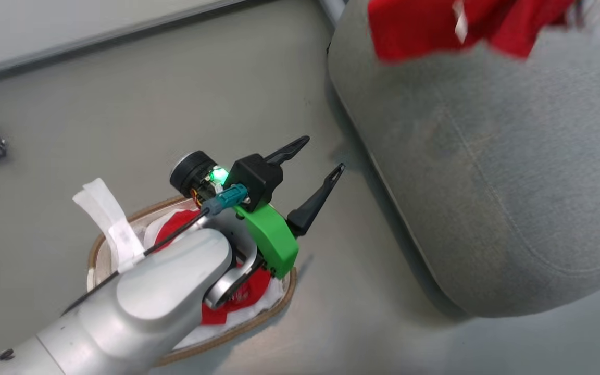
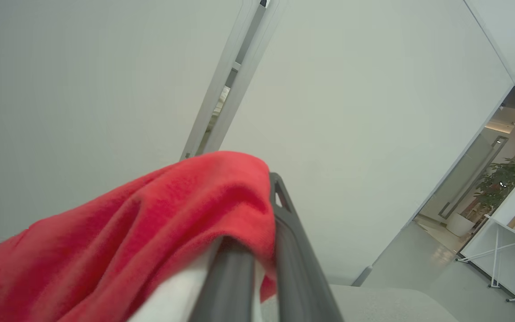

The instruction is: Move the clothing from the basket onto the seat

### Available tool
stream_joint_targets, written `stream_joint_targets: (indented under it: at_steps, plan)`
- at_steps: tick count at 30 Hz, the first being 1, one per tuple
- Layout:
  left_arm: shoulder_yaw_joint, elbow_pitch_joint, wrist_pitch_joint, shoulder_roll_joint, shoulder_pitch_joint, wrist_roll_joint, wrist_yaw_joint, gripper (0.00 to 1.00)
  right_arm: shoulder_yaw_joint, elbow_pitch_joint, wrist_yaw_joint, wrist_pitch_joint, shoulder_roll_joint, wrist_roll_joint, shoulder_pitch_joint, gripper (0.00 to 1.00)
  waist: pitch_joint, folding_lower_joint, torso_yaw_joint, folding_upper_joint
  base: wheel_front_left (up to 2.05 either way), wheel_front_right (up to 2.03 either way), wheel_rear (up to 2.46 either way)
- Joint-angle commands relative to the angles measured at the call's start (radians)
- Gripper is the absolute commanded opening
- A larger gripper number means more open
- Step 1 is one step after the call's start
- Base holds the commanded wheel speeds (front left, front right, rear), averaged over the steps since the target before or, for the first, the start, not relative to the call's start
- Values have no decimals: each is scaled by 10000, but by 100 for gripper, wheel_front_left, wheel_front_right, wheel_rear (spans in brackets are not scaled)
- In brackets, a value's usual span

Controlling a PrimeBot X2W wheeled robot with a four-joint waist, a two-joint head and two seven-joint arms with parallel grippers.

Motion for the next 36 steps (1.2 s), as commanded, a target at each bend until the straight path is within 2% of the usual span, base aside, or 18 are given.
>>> stream_joint_targets:
  at_steps: [1, 7, 13, 18, 28, 29, 31, 32, 33, 36]
  plan:
    - [106, -129, -27, 146, -265, 145, 124, 100, -99, 160, -17, 134, -265, 165, -444, 0, 890, -1, 739, -1, 0, 0, 0]
    - [296, -817, 34, 458, -743, 449, 540, 100, -785, 727, -17, 735, -1580, 375, -2138, 0, 1986, -1, 1308, -1, 0, 0, 0]
    - [450, -1660, 135, 844, -1191, 901, 986, 100, -1870, 1630, -16, 971, -2213, -113, -2693, 0, 3031, -1, 1531, -1, 0, 0, 0]
    - [388, -2316, 352, 1061, -1343, 1100, 1232, 100, -2767, 2493, -16, 476, -1978, -734, -2403, 0, 3590, -1, 1512, -1, 0, 0, 0]
    - [85, -2706, 607, 1118, -1187, 1258, 1325, 100, -3637, 4321, -16, -305, -563, -2065, -1247, 0, 3790, -1, 1367, -1, 0, 0, 0]
    - [76, -2713, 593, 1110, -1159, 1248, 1338, 100, -3700, 4364, -17, -354, -496, -2110, -1182, 25, 3768, -1, 1357, -1, 0, 0, 0]
    - [42, -2713, 591, 1108, -1105, 1221, 1325, 100, -3870, 4431, -17, -410, -359, -2217, -1038, 49, 3712, -1, 1332, -1, 0, 0, 0]
    - [37, -2693, 575, 1121, -1083, 1193, 1298, 100, -3968, 4441, -17, -444, -246, -2215, -966, 93, 3666, -1, 1315, -1, 0, 0, 0]
    - [33, -2669, 556, 1135, -1074, 1180, 1272, 100, -4033, 4429, -17, -461, -174, -2260, -912, 100, 3628, -1, 1303, -1, 0, 0, 0]
    - [37, -2600, 465, 1126, -1031, 1138, 1241, 100, -4138, 4230, -17, -477, -17, -2339, -733, 100, 3437, -1, 1260, -1, 0, 0, 0]
